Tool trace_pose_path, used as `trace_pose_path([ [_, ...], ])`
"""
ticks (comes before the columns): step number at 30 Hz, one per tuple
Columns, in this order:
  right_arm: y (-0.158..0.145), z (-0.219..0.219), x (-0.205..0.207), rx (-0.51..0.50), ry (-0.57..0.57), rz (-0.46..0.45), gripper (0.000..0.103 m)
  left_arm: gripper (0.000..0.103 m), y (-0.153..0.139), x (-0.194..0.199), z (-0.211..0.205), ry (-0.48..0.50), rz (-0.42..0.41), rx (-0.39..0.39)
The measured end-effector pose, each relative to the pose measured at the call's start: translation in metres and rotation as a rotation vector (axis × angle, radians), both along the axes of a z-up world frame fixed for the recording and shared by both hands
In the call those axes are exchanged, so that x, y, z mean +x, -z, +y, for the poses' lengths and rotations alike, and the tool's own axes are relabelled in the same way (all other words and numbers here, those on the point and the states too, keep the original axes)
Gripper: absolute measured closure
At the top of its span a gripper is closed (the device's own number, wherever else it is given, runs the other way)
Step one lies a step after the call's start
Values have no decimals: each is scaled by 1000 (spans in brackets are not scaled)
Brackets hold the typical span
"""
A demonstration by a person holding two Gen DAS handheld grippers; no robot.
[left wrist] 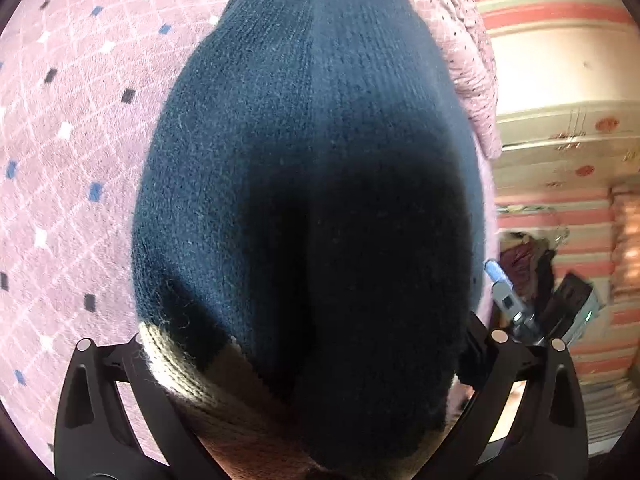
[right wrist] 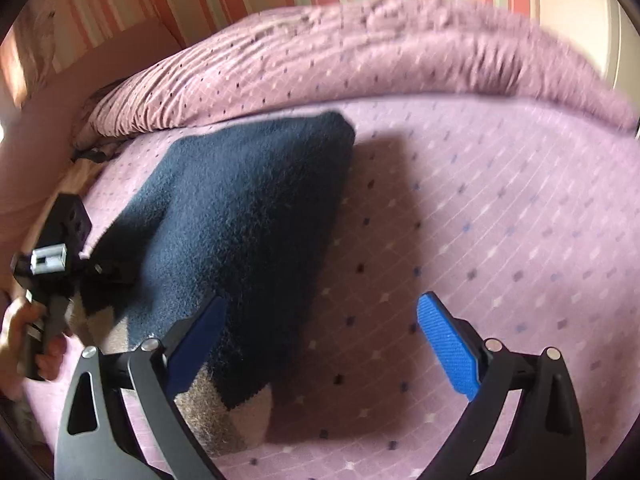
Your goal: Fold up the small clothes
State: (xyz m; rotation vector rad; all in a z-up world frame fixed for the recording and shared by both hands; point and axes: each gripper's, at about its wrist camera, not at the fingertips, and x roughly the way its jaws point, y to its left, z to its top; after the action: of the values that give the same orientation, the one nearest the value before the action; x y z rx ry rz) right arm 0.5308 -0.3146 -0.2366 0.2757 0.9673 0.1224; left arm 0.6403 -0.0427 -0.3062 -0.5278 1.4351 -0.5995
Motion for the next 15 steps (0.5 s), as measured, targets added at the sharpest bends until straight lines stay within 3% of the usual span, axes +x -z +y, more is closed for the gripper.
trace_pose_path([
  [3, 22, -11, 14, 146, 14, 64, 6, 5, -5, -5, -11, 19, -37, 46],
  [9, 59, -14, 44, 459, -17, 156, 2, 4, -1, -6, -9, 22, -32, 44],
  [15, 95, -14, 57, 692, 4, 223, 2, 3, 6, -5, 0, 26, -25, 49],
])
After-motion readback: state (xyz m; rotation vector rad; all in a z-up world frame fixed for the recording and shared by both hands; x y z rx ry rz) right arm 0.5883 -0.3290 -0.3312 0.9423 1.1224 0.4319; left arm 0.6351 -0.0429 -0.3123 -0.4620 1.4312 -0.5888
